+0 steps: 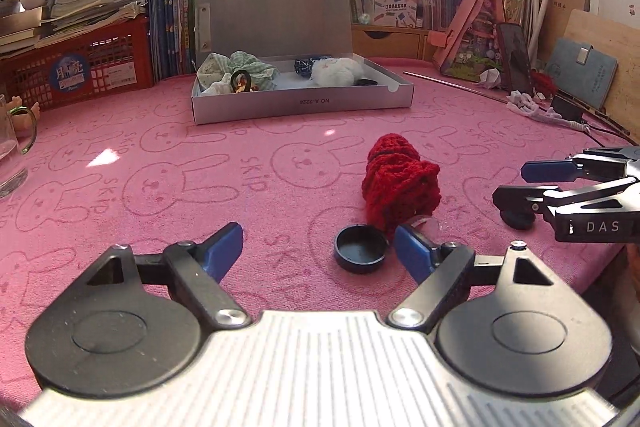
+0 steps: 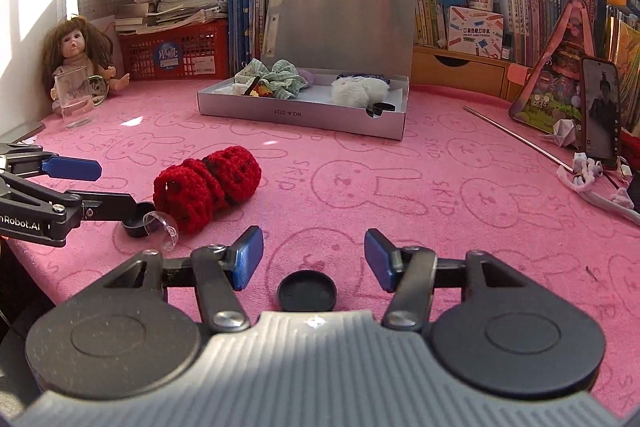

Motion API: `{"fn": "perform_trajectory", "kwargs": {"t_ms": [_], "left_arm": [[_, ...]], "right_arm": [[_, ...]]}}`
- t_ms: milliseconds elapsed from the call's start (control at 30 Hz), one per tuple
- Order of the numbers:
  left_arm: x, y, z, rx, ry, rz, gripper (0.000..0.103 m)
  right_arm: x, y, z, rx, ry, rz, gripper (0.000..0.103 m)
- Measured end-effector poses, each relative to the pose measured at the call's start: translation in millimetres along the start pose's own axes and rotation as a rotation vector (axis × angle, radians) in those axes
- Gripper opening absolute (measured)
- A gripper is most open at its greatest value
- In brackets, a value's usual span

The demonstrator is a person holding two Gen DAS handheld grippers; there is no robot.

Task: Organize objects
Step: 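Move left tool to black lid by red crochet toy while right tool approaches another lid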

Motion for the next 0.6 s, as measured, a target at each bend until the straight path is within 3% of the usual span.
{"fn": "perform_trajectory", "kwargs": {"t_ms": [600], "left_arm": [[-2.2, -14.2, -13.6, -0.009, 0.024, 0.055, 0.089]], "right_arm": [[8.7, -0.3, -23.2, 0.012, 0.002, -0.035, 0.07]]}}
Point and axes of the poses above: each gripper's, at about its wrist camera, not at the fingertips, and y roughly against the way its jaws point, x to its left, z to its top, the point moved 4 cm from there along -y, roughly the way its jaws point, and after that the axes turned 13 degrees about x, right-handed, at the moved point
